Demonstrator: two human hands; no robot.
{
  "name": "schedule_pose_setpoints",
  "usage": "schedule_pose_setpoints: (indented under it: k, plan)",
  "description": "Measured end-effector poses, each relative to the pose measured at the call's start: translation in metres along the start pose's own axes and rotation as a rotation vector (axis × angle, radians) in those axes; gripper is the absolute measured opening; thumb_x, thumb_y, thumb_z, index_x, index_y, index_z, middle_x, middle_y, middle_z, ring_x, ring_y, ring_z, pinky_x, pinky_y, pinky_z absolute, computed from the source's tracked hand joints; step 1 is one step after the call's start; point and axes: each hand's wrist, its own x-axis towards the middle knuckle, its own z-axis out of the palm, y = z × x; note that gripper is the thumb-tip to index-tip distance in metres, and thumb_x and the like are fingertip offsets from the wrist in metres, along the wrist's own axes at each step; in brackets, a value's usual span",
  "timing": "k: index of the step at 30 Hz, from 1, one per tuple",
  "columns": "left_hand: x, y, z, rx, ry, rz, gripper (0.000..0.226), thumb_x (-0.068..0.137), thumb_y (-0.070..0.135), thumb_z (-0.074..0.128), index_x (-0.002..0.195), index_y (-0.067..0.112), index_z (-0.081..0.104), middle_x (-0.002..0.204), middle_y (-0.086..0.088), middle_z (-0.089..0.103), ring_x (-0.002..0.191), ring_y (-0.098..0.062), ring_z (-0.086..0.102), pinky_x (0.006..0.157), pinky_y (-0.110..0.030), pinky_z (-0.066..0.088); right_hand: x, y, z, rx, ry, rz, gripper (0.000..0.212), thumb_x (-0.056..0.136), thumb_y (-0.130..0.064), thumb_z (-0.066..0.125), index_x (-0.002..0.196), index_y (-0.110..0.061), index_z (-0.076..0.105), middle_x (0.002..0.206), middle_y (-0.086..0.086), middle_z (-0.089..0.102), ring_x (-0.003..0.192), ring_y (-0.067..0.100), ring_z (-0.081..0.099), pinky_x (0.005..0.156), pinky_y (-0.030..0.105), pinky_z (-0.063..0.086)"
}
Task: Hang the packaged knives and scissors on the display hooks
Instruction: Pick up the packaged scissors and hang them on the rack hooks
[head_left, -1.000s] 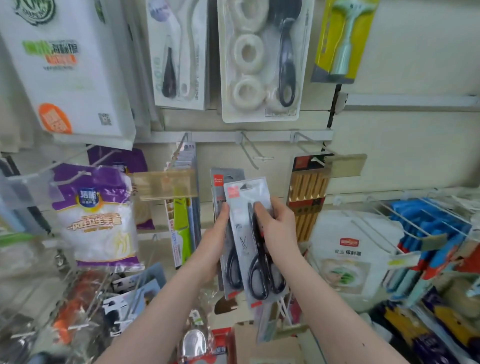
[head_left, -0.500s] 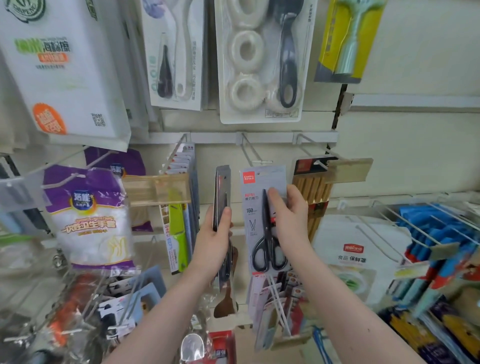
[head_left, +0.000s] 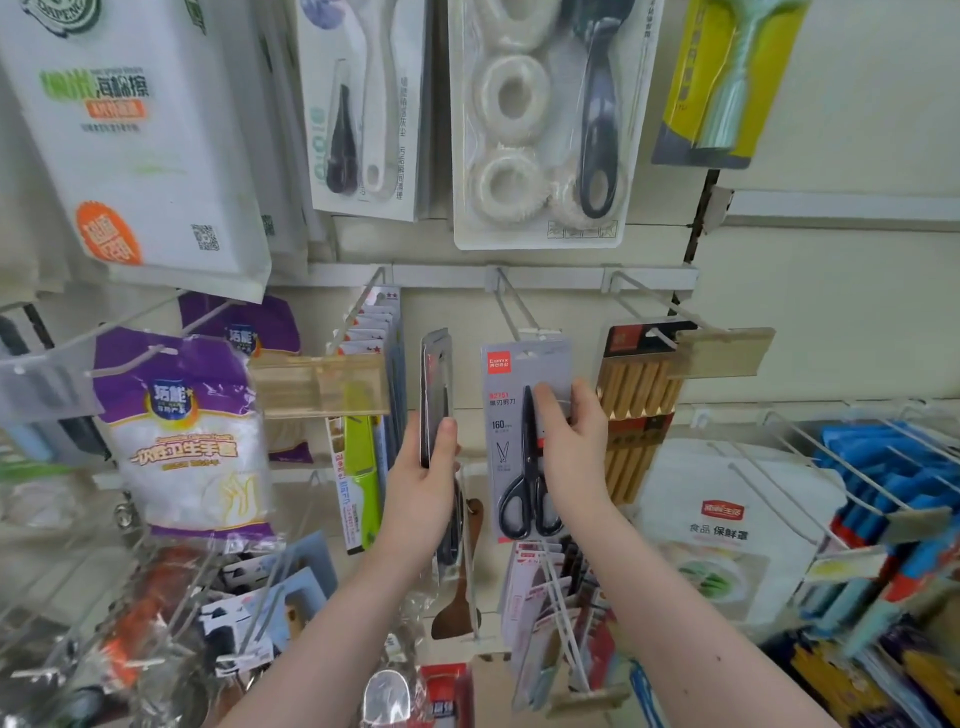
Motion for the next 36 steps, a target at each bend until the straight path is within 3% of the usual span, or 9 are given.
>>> schedule_pose_setpoints:
  k: [9, 15, 18, 21, 25, 28, 31, 33, 36]
  plan:
    - [0.003, -0.002, 0.005, -0.025, 0.031, -0.028, 0.035, 0.091, 0.047, 0.037, 0.113, 0.025, 0.053, 0.081, 0.003, 0.063, 0.081, -0.013, 0.06, 0.076, -0.025, 0.045, 0.023, 0.018, 0.011, -0.023, 0.0, 0.051, 0.013, 0.095, -0.025, 0.05, 0.085, -0.017, 0.049, 0.082, 0.0, 0.065, 0.074, 0.01, 0.066, 0.061, 0.025, 0.053]
    - [0.012, 0.0, 0.003, -0.041, 0.026, -0.028, 0.017, 0.093, 0.042, 0.037, 0.094, 0.038, 0.054, 0.083, 0.008, 0.064, 0.073, 0.007, 0.059, 0.064, -0.003, 0.042, 0.058, 0.029, 0.026, 0.007, -0.029, 0.108, 0.011, 0.096, -0.022, 0.047, 0.097, -0.011, 0.049, 0.092, 0.005, 0.064, 0.084, 0.013, 0.065, 0.066, 0.023, 0.055]
    - [0.014, 0.004, 0.002, -0.074, -0.006, -0.01, 0.032, 0.084, 0.054, 0.036, 0.099, 0.034, 0.056, 0.089, 0.002, 0.066, 0.083, -0.003, 0.061, 0.068, -0.007, 0.044, 0.072, 0.035, 0.028, -0.037, -0.031, 0.11, 0.005, 0.095, -0.024, 0.048, 0.097, -0.019, 0.051, 0.099, 0.008, 0.065, 0.093, 0.022, 0.065, 0.082, 0.041, 0.056]
    - [0.013, 0.01, 0.003, -0.086, -0.013, -0.029, 0.049, 0.08, 0.059, 0.033, 0.108, 0.028, 0.057, 0.093, 0.004, 0.067, 0.087, -0.004, 0.061, 0.071, -0.012, 0.043, 0.078, 0.038, 0.028, -0.034, -0.058, 0.123, 0.01, 0.095, -0.025, 0.049, 0.103, -0.018, 0.052, 0.105, 0.009, 0.065, 0.096, 0.021, 0.065, 0.086, 0.042, 0.055]
    - [0.011, 0.017, 0.006, -0.169, -0.005, -0.126, 0.03, 0.094, 0.045, 0.034, 0.095, 0.027, 0.058, 0.084, 0.011, 0.064, 0.079, -0.003, 0.059, 0.057, -0.001, 0.041, 0.074, 0.034, 0.025, -0.066, -0.047, 0.129, 0.017, 0.095, -0.025, 0.05, 0.11, -0.018, 0.05, 0.1, -0.004, 0.061, 0.1, 0.017, 0.06, 0.078, 0.026, 0.051]
    - [0.012, 0.015, 0.007, -0.277, -0.01, -0.25, 0.041, 0.092, 0.053, 0.035, 0.092, 0.026, 0.064, 0.091, 0.002, 0.072, 0.092, -0.015, 0.066, 0.084, -0.024, 0.05, 0.063, 0.027, 0.018, -0.148, 0.097, 0.056, 0.034, 0.091, -0.024, 0.055, 0.123, -0.018, 0.047, 0.119, -0.003, 0.054, 0.113, 0.014, 0.052, 0.093, 0.026, 0.043]
    - [0.011, 0.005, 0.006, -0.349, 0.013, -0.399, 0.087, 0.066, 0.085, 0.047, 0.124, 0.02, 0.056, 0.127, -0.011, 0.062, 0.116, -0.029, 0.059, 0.104, -0.048, 0.041, 0.032, 0.014, 0.01, -0.115, 0.066, -0.003, 0.03, 0.092, -0.02, 0.055, 0.121, -0.017, 0.048, 0.113, -0.008, 0.054, 0.103, 0.004, 0.052, 0.087, 0.01, 0.041]
    - [0.01, -0.014, 0.008, -0.383, -0.002, -0.461, 0.11, 0.046, 0.094, 0.051, 0.132, 0.025, 0.049, 0.135, -0.01, 0.056, 0.122, -0.03, 0.054, 0.106, -0.051, 0.039, 0.008, 0.007, 0.006, -0.065, -0.067, -0.008, 0.022, 0.091, -0.015, 0.055, 0.114, -0.014, 0.053, 0.1, -0.012, 0.057, 0.088, -0.007, 0.054, 0.073, 0.004, 0.041]
    - [-0.003, -0.007, 0.008, -0.405, -0.069, -0.401, 0.1, 0.046, 0.09, 0.055, 0.126, 0.03, 0.056, 0.132, -0.006, 0.059, 0.12, -0.024, 0.057, 0.106, -0.046, 0.04, -0.019, 0.0, 0.003, -0.064, -0.296, 0.029, 0.024, 0.089, -0.015, 0.059, 0.112, -0.014, 0.058, 0.094, -0.01, 0.06, 0.076, -0.015, 0.055, 0.07, 0.006, 0.041]
